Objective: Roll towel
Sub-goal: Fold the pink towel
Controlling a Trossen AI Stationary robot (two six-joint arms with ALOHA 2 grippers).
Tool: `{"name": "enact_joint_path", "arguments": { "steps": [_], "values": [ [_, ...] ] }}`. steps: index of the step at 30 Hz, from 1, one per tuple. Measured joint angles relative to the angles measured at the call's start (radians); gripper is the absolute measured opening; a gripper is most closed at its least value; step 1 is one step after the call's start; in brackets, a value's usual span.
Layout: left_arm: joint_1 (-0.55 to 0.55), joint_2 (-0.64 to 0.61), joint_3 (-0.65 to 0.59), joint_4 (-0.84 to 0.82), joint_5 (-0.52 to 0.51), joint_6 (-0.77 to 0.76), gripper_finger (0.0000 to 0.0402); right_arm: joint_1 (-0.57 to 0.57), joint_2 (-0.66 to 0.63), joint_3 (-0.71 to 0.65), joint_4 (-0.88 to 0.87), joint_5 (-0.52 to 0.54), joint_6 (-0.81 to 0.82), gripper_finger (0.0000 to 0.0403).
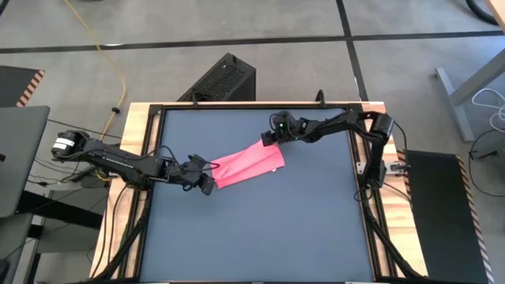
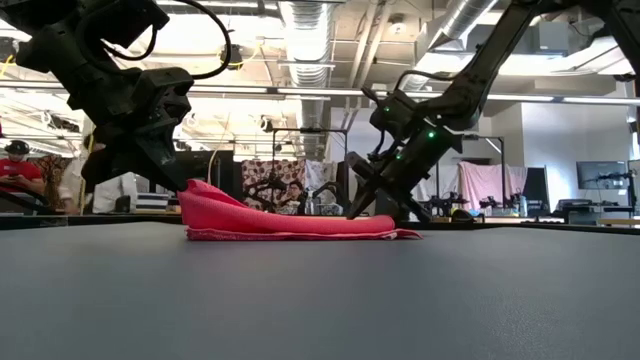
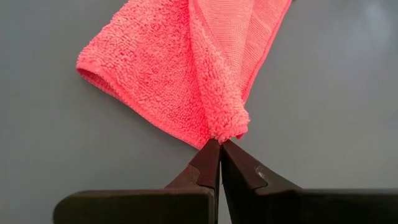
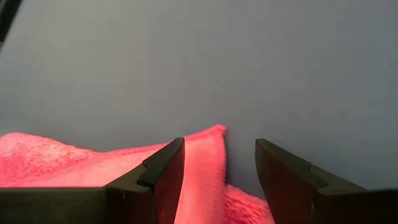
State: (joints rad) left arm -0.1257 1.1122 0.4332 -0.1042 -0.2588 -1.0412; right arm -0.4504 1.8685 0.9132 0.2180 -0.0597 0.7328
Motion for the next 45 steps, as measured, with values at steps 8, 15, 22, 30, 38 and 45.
{"name": "enact_joint_path", "arguments": {
  "steps": [8, 15, 22, 30, 38, 45],
  "values": [
    [0.0, 0.0, 0.0, 0.001, -0.006, -0.001, 0.0, 0.013, 0.005, 0.021, 0.012, -0.029, 0.004, 0.0212],
    [0.0, 0.0, 0.0, 0.001, -0.008, -0.002, 0.0, 0.033, 0.005, 0.022, 0.006, -0.024, 0.004, 0.0191],
    [0.0, 0.0, 0.0, 0.001, 0.006, -0.003, 0.0, 0.02, 0.005, 0.022, 0.006, -0.019, 0.003, 0.0114],
    [0.0, 0.0, 0.0, 0.001, 0.012, -0.003, 0.0, 0.016, 0.004, 0.022, 0.05, -0.02, 0.001, 0.0019],
    [0.0, 0.0, 0.0, 0.001, -0.026, -0.004, 0.0, 0.018, 0.0, 0.022, 0.118, -0.022, 0.001, 0.0021],
    [0.018, 0.0, 0.0, -0.018, -0.126, -0.028, 0.0, 0.01, -0.005, 0.023, 0.164, -0.016, 0.001, 0.0016]
  ]
}}
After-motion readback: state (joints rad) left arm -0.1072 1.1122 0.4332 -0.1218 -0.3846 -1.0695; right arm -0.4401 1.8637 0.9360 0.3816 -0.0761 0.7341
